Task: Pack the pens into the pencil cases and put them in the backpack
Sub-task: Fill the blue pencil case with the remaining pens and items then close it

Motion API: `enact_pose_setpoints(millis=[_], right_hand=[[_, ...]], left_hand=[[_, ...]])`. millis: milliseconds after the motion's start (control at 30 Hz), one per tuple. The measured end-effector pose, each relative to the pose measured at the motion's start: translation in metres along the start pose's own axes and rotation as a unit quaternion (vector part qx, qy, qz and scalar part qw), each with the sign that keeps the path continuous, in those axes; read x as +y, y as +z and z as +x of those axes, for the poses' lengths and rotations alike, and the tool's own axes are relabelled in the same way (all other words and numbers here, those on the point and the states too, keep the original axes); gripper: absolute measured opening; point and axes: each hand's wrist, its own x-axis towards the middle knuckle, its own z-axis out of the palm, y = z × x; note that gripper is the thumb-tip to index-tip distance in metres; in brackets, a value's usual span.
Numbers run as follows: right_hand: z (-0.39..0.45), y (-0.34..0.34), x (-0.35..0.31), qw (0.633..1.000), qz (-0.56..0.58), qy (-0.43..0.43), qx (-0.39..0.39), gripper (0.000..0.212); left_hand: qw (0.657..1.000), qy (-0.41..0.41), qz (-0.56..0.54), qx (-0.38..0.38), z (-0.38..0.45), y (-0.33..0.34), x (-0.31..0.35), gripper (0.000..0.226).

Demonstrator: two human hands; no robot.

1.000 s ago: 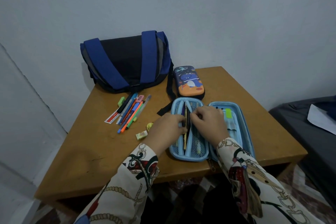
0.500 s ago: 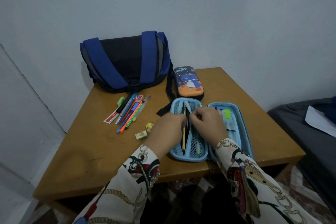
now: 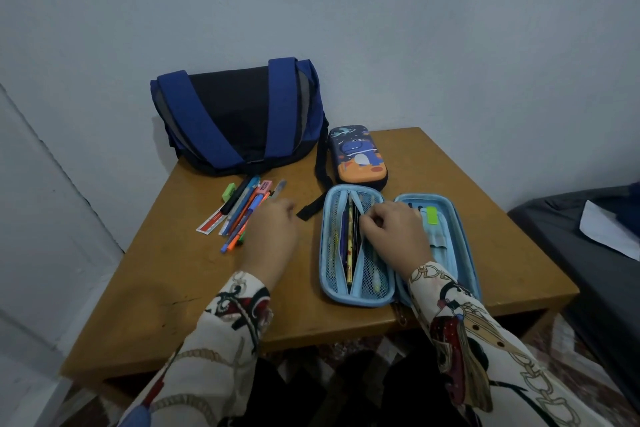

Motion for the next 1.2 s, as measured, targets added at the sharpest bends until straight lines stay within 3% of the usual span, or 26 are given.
enact_pose_setpoints(millis=[100,267,533,667,833,1000,1133,1200], right_hand=[[0.0,-0.001,-0.001,1.0,0.002,0.003,-0.004,0.037],[0.0,-0.001,-0.001,1.0,0.005,0.007,-0.004,0.034],[0.0,0.0,0.0,1.0,-0.023,-0.005,0.012,0.031],[0.001,-0.005,-0.005,0.995,-0.096,-0.031,0.01,0.036],[0.009,-0.031,0.012,0.997,0.004,0.048,0.055,0.043],[0.003,-0.056,0.057,0.983,0.05,0.171,0.044,0.032],[-0.005,-0.056,0.081,0.964,0.175,0.198,0.012,0.016],[-0.009,-0.053,0.087,0.951,0.233,0.2,0.018,0.019]], left_hand=[[0.996,-0.05,0.071,0.007,0.019,-0.001,-0.029,0.022],[0.981,-0.049,0.186,-0.037,0.033,0.007,-0.042,0.023],[0.975,-0.057,0.212,-0.03,0.037,0.017,-0.042,0.024],[0.972,-0.086,0.204,-0.08,0.045,0.014,-0.034,0.027],[0.973,-0.071,0.202,-0.085,0.048,0.013,-0.034,0.028],[0.989,-0.063,0.121,-0.058,0.048,0.005,-0.007,0.014],[0.994,-0.043,-0.07,-0.077,0.045,0.004,0.037,0.01],[0.969,-0.055,-0.201,-0.133,0.042,0.01,0.062,0.007]])
